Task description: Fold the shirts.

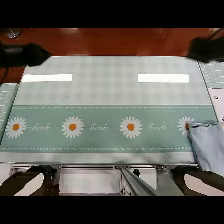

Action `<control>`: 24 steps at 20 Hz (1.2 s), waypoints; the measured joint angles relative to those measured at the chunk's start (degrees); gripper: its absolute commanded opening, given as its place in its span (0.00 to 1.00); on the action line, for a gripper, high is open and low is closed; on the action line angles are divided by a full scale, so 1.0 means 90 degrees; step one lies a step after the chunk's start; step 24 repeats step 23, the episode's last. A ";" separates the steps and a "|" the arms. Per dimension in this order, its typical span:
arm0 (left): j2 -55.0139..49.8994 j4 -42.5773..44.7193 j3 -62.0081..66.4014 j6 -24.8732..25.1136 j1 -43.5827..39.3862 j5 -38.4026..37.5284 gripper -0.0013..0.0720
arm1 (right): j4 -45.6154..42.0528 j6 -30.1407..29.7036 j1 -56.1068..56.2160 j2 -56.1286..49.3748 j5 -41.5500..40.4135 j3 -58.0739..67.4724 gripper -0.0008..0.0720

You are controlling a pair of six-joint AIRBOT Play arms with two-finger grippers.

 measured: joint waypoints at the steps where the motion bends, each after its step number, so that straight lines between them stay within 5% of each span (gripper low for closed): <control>1: -0.0092 0.0342 -0.0216 -0.0197 -0.0163 -0.0034 0.05 | -0.0316 0.0165 0.0352 -0.0180 -0.0109 -0.0367 0.06; 7: -0.0376 0.1217 -0.1241 -0.0719 -0.0403 -0.0182 0.05 | -0.1214 0.0806 0.1018 -0.0670 -0.0447 -0.2110 0.06; 24: -0.0435 0.1372 -0.1372 -0.0833 -0.0418 -0.0491 0.05 | -0.1413 0.0925 0.1093 -0.0685 -0.0104 -0.2455 0.06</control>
